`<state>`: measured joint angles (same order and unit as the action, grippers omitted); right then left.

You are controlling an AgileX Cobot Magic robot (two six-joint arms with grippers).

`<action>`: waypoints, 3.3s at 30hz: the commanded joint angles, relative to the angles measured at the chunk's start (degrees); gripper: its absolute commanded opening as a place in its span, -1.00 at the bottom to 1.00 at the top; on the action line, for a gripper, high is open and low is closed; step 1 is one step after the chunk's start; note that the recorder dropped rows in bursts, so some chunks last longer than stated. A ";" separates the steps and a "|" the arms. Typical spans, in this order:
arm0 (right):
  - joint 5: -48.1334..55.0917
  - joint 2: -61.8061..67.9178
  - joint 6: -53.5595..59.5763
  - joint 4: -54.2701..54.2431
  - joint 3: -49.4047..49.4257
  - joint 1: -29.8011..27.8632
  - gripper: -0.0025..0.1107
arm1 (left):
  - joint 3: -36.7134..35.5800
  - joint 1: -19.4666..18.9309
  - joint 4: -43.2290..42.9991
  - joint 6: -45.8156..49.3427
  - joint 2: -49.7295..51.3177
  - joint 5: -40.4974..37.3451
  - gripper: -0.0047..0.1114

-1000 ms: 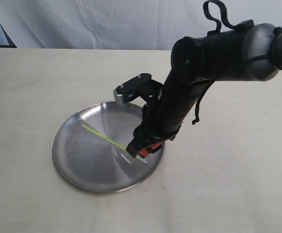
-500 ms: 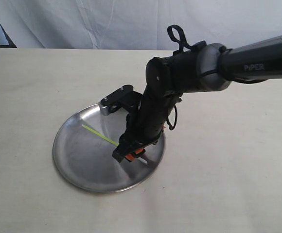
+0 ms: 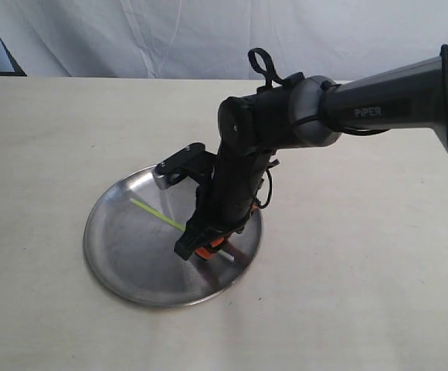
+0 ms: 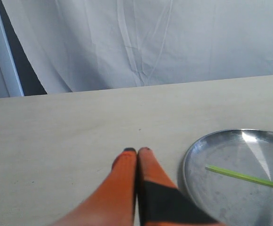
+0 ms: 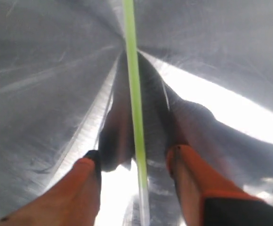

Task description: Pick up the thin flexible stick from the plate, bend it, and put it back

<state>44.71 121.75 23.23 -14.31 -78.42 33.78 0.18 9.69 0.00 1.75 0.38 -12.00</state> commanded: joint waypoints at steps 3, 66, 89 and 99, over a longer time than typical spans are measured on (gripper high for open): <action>2.17 2.53 -1.86 5.02 0.44 -0.06 -0.21 | -0.18 0.12 0.36 -0.11 -0.38 0.50 -0.92; 9.93 -19.45 4.29 -7.18 0.44 -0.06 -0.97 | -0.18 0.12 -18.30 -12.93 -0.38 59.81 -0.92; 15.01 -22.60 8.70 -14.52 0.44 -0.06 -0.97 | 2.31 2.70 -4.94 -73.16 10.33 21.17 -0.78; 14.91 -24.23 8.70 -14.92 0.44 -0.06 -0.97 | 2.98 6.27 -7.79 -80.09 24.61 27.62 0.15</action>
<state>59.32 98.31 31.48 -28.89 -78.10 33.87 2.85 15.06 -5.24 -76.53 21.76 10.89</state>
